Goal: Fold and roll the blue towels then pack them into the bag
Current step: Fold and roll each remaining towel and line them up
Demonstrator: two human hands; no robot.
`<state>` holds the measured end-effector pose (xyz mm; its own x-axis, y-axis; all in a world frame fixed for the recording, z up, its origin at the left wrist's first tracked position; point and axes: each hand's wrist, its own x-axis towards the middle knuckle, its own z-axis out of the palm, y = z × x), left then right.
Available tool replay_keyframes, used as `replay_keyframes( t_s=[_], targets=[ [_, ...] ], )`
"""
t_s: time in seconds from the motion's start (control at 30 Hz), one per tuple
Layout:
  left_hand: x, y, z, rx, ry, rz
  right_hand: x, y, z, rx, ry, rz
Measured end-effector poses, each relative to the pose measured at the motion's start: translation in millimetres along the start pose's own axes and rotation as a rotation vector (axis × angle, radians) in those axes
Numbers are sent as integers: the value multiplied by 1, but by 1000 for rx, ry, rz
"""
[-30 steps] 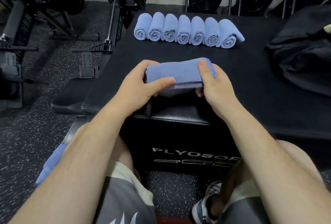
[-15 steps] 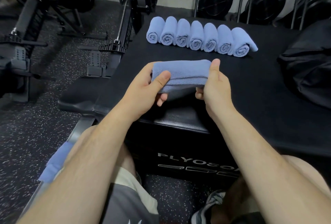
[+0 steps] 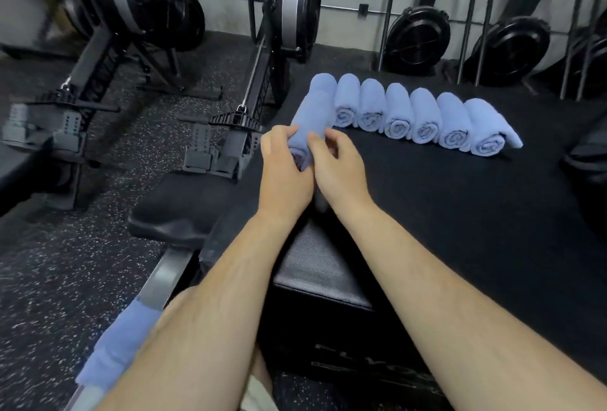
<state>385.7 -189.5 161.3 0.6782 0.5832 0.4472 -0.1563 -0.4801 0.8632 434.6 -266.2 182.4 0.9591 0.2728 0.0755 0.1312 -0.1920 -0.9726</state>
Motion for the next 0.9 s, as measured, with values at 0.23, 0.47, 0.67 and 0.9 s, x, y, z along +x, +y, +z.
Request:
replay_keyframes(
  t_s=[0.23,0.47,0.67,0.9],
  targets=[
    [39,-48,4,94,-303,-137,33,31,15,-91,-64,-16],
    [44,-55,10,122,-235,-136,36,44,24,-264,101,-98],
    [42,-51,6,81,-288,-156,31,41,23,-199,139,-74],
    [34,-48,-5,92,-335,-153,19,35,21,-218,181,-43]
  ],
)
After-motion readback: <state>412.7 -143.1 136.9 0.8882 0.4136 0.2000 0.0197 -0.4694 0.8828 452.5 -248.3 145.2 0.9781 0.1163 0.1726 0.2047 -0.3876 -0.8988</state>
